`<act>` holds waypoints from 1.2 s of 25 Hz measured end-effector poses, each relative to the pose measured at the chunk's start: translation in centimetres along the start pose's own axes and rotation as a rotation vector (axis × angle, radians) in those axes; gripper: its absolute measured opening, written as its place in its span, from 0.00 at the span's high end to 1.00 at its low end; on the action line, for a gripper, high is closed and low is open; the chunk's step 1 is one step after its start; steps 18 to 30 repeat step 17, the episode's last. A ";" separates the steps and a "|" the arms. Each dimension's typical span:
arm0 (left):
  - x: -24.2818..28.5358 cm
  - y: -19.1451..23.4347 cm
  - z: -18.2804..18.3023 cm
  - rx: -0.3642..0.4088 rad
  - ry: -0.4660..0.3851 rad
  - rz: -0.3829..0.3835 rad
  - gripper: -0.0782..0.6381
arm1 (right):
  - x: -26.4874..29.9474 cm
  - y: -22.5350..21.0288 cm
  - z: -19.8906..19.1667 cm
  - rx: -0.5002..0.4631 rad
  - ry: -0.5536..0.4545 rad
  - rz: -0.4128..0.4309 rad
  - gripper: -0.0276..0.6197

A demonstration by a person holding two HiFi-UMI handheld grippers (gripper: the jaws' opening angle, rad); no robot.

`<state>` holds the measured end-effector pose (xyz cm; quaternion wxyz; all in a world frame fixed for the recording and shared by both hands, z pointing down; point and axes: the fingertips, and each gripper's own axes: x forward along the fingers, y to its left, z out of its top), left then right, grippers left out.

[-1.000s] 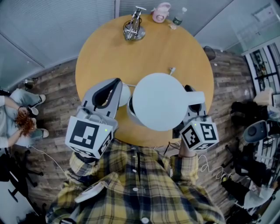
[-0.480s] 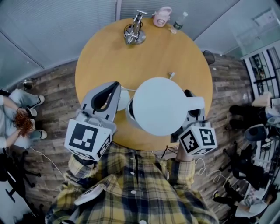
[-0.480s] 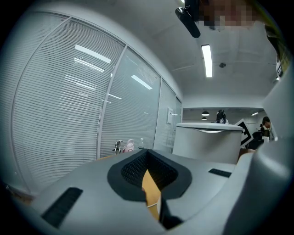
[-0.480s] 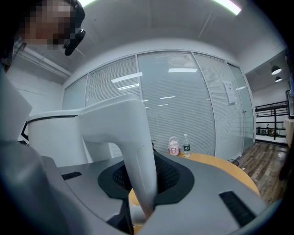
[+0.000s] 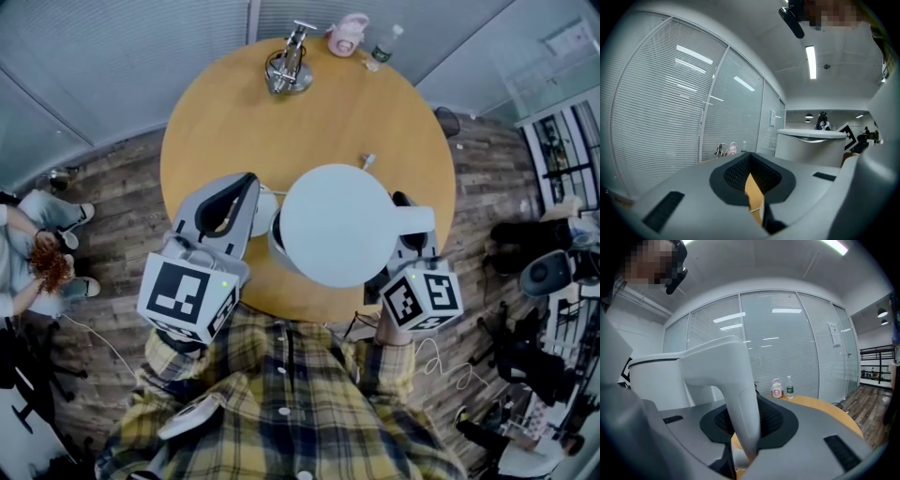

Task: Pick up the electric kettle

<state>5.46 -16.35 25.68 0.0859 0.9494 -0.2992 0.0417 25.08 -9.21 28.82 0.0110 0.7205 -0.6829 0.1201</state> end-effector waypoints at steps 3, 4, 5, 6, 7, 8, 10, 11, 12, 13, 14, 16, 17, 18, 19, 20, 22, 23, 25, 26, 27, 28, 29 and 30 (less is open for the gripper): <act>-0.1 -0.1 0.0 0.001 0.001 -0.001 0.89 | -0.1 -0.1 -0.1 -0.003 -0.002 -0.002 0.80; -0.1 -0.1 -0.1 0.003 0.001 -0.002 0.89 | -0.2 -0.1 -0.2 -0.002 -0.001 -0.003 0.80; -0.1 -0.1 -0.1 0.004 0.002 -0.003 0.89 | -0.2 -0.2 -0.3 -0.001 0.000 -0.005 0.80; -0.1 -0.2 -0.2 0.003 0.003 -0.004 0.89 | -0.2 -0.2 -0.4 0.000 0.001 -0.006 0.80; -0.1 -0.2 -0.3 0.003 0.004 -0.005 0.89 | -0.3 -0.2 -0.4 -0.001 0.004 -0.007 0.80; -0.2 -0.3 -0.3 0.002 0.005 -0.006 0.89 | -0.3 -0.1 -0.5 -0.003 0.006 -0.008 0.80; -0.2 -0.4 -0.3 0.001 0.005 -0.009 0.89 | -0.4 -0.1 -0.6 -0.006 0.007 -0.009 0.80; -0.2 -0.4 -0.3 0.001 0.004 -0.009 0.89 | -0.4 -0.2 -0.6 -0.006 0.008 -0.009 0.80; -0.2 -0.5 -0.3 0.001 0.003 -0.010 0.89 | -0.5 -0.2 -0.5 -0.004 0.008 -0.010 0.80; -0.1 -0.6 -0.3 0.001 0.004 -0.011 0.89 | -0.5 -0.3 -0.5 -0.002 0.007 -0.010 0.80; -0.1 -0.7 -0.3 -0.001 0.005 -0.011 0.89 | -0.6 -0.4 -0.5 0.000 0.006 -0.010 0.80; 0.1 -0.8 -0.4 -0.002 0.007 -0.014 0.89 | -0.7 -0.5 -0.3 0.002 0.003 -0.012 0.80; 0.1 -0.9 -0.4 -0.003 0.008 -0.015 0.89 | -0.7 -0.6 -0.3 0.003 0.002 -0.012 0.80; 0.1 -0.9 -0.4 -0.003 0.008 -0.015 0.89 | -0.7 -0.6 -0.3 0.003 0.002 -0.012 0.80; 0.1 -0.9 -0.4 -0.003 0.008 -0.015 0.89 | -0.7 -0.6 -0.3 0.003 0.002 -0.012 0.80; 0.1 -0.9 -0.4 -0.003 0.008 -0.015 0.89 | -0.7 -0.6 -0.3 0.003 0.002 -0.012 0.80; 0.1 -0.9 -0.4 -0.003 0.008 -0.015 0.89 | -0.7 -0.6 -0.3 0.003 0.002 -0.012 0.80; 0.1 -0.9 -0.4 -0.003 0.008 -0.015 0.89 | -0.7 -0.6 -0.3 0.003 0.002 -0.012 0.80; 0.1 -0.9 -0.4 -0.003 0.008 -0.015 0.89 | -0.7 -0.6 -0.3 0.003 0.002 -0.012 0.80; 0.1 -0.9 -0.4 -0.003 0.008 -0.015 0.89 | -0.7 -0.6 -0.3 0.003 0.002 -0.012 0.80; 0.1 -0.9 -0.4 -0.003 0.008 -0.015 0.89 | -0.7 -0.6 -0.3 0.003 0.002 -0.012 0.80; 0.1 -0.9 -0.4 -0.003 0.008 -0.015 0.89 | -0.7 -0.6 -0.3 0.003 0.002 -0.012 0.80; 0.1 -0.9 -0.4 -0.003 0.008 -0.015 0.89 | -0.7 -0.6 -0.3 0.003 0.002 -0.012 0.80; 0.1 -0.9 -0.4 -0.003 0.008 -0.015 0.89 | -0.7 -0.6 -0.3 0.003 0.002 -0.012 0.80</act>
